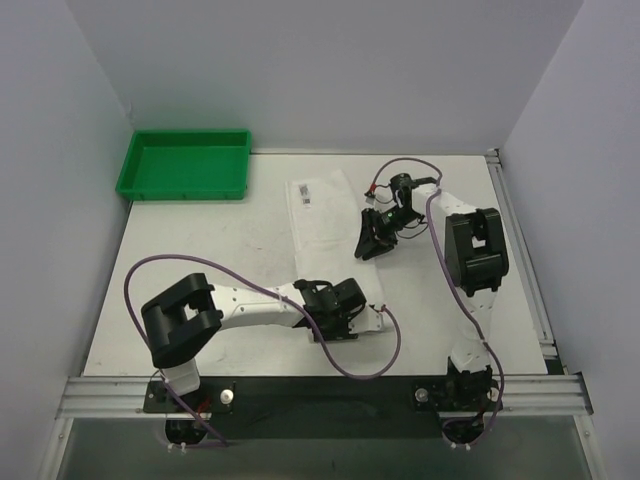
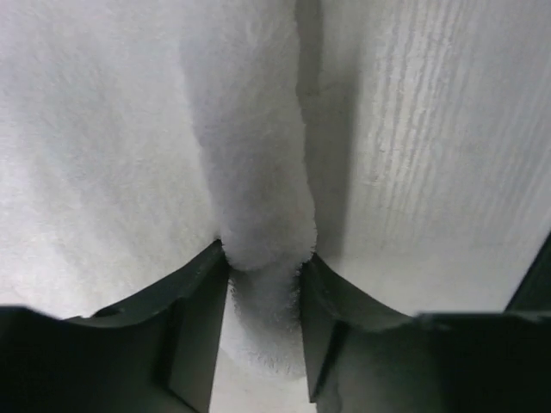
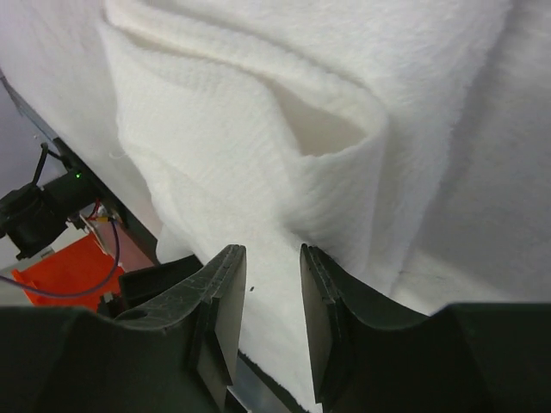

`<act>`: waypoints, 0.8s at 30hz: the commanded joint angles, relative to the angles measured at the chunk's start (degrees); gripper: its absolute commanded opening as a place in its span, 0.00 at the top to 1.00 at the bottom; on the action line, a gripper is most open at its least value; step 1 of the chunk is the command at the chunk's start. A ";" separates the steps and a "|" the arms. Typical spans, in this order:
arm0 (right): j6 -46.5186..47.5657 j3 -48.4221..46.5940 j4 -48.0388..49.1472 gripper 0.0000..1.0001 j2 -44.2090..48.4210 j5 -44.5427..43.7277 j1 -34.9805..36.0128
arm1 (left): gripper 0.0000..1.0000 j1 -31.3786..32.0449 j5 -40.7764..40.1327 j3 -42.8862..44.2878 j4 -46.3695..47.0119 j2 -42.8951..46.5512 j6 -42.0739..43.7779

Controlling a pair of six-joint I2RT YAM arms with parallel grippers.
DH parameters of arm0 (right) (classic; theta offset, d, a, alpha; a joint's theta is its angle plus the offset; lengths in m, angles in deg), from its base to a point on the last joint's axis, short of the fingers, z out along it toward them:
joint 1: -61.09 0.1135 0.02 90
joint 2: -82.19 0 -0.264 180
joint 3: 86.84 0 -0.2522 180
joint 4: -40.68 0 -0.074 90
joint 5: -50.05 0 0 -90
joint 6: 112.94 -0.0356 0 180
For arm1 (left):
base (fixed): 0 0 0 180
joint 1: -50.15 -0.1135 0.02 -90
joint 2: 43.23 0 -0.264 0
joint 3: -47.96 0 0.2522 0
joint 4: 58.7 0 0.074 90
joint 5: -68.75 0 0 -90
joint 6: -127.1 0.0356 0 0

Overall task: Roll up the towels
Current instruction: Fold the towel

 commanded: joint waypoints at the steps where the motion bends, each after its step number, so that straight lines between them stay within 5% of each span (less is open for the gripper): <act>1: -0.91 0.99 -0.14 0.68 -1.86 -3.41 -0.58 | 0.56 0.48 -0.20 -1.48 1.02 -1.34 0.38; 6: -0.65 3.19 -0.32 0.70 -0.81 -3.76 -0.40 | 1.00 0.57 6.21 -1.40 -2.57 1.12 1.09; 15: 3.04 10.31 -1.98 0.71 10.77 2.65 -1.89 | 1.00 -5.13 35.36 5.54 -18.46 8.94 2.05; 24: 7.35 -4.97 -10.42 0.57 10.45 6.61 -9.27 | 1.00 -21.39 50.51 23.36 -33.16 0.35 10.66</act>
